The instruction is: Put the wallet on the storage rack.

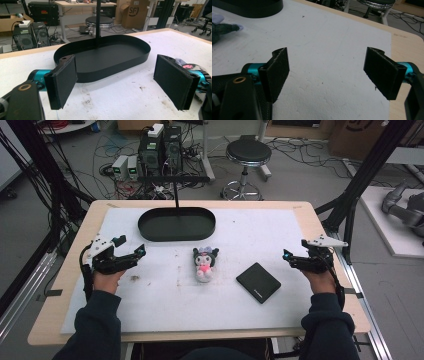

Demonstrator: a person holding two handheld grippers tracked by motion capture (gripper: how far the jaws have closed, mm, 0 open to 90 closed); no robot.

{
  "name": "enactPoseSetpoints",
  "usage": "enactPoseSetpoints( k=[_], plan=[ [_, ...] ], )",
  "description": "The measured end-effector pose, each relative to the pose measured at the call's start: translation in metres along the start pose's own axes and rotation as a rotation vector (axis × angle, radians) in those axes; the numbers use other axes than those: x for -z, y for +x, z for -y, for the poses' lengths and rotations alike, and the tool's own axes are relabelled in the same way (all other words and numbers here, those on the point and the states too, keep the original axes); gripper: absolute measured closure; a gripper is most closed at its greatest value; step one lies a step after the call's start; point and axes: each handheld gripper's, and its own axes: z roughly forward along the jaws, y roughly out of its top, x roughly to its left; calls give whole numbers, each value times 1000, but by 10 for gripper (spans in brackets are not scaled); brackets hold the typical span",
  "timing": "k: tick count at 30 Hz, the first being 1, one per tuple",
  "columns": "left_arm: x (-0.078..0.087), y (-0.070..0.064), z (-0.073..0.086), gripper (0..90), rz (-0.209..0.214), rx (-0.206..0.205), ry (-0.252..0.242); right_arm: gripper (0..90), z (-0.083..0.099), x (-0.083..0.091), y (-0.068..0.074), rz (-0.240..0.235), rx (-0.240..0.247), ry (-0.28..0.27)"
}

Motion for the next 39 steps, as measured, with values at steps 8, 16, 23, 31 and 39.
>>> enactPoseSetpoints(
  k=[8, 16, 23, 31, 39],
  plan=[
    [-2, 1, 2, 186, 0, 6, 7, 210, 0, 0, -3, -9, -10, -8],
    [-2, 1, 2, 188, -5, 5, 12, 283, 6, 0, 2, -68, -4, 4],
    [-3, 2, 4, 191, -6, 3, 16, 323, 15, -4, 12, -148, 14, 39],
    [-4, 2, 5, 197, 0, 0, 29, 444, 20, -12, 30, -265, 73, 103],
    [-5, 4, 6, 200, -2, 8, 35, 468, 29, -30, 34, -349, 58, 204]
  ],
)
